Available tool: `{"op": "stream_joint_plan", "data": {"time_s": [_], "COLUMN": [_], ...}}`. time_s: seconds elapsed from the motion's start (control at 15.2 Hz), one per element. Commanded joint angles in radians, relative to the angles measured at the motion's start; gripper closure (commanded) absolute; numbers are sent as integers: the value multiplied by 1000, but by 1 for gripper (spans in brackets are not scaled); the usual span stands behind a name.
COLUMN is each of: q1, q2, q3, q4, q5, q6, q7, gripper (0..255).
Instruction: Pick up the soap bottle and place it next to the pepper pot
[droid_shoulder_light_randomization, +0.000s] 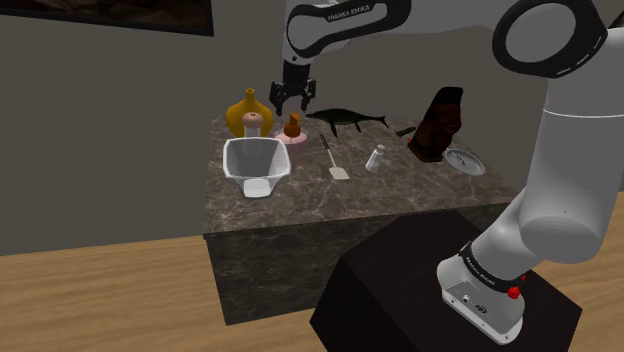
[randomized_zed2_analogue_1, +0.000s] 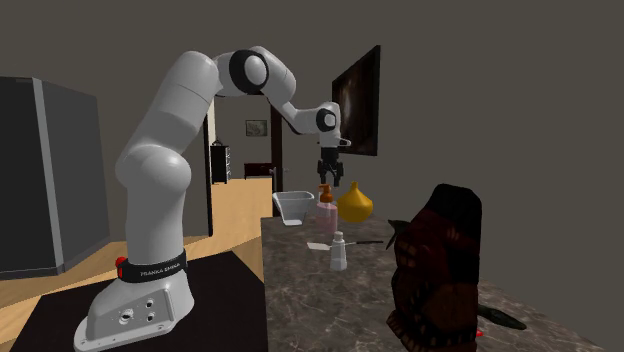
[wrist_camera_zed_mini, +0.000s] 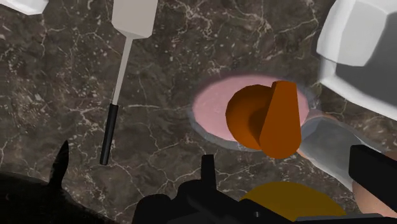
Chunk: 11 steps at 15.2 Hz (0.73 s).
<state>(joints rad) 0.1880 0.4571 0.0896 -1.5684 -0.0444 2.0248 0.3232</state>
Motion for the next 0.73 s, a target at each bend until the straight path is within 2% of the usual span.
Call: {"op": "stream_joint_plan", "data": {"time_s": [0.0,0.13,0.66], "q1": [0,0,0], "q2": [-14,-28,-28], "q3": [1,2,2], "q4": [31,70,70], "q5": [2,3,3], "q6": [-45,-98,-98], "q7": [-1,-3,-3], "gripper": [0,0,0]}}
